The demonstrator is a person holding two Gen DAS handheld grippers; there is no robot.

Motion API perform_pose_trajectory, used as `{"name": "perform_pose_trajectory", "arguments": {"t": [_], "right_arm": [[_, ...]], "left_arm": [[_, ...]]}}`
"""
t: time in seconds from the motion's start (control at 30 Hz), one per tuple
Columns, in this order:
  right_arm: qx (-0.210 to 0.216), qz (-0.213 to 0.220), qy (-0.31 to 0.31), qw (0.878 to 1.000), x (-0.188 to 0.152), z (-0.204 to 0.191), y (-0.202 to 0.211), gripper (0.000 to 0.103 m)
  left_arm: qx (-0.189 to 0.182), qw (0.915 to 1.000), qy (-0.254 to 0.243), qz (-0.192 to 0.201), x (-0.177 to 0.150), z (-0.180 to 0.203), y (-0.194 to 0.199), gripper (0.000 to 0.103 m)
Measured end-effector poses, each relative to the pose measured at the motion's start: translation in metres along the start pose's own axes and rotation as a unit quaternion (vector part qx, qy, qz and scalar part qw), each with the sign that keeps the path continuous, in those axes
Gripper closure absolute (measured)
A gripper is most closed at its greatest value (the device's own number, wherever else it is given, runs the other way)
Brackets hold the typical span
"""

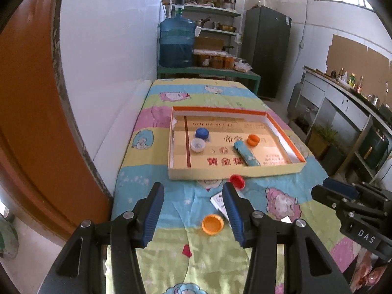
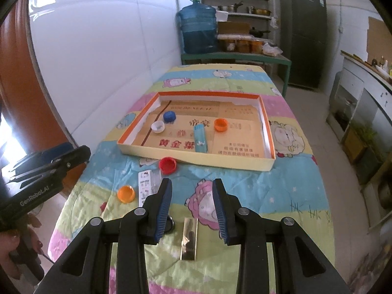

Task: Organize rigid objects
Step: 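Withdraw both tools from the tray back over the loose objects on the quilt, then grasp the gold block with the right tool while the left tool grasps the orange cap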

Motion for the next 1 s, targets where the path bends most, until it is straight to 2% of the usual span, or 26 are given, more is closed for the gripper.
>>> {"name": "perform_pose_trajectory", "arguments": {"t": [0.57, 1.0], "right_arm": [[-0.001, -0.064, 0.007, 0.998, -0.052, -0.006, -0.023, 0.068], [-0.013, -0.089, 0.016, 0.996, -0.064, -0.011, -0.047, 0.068]], "left_arm": [[-0.019, 0.9994, -0.003, -0.028, -0.037, 0.000, -0.010, 0.053], [-0.022, 0.9984, -0.002, -0.052, -0.052, -0.005, -0.027, 0.053]]}}
Point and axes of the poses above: each gripper's, at about its wrist camera, not at the fingertips, and y roughly against the way its jaws point, z to its right, x to its top, the point moved 2 cm from there along -y, roughly the way its jaws point, and after that the axes turned 13 degrees about -x, right-handed, at the moved point
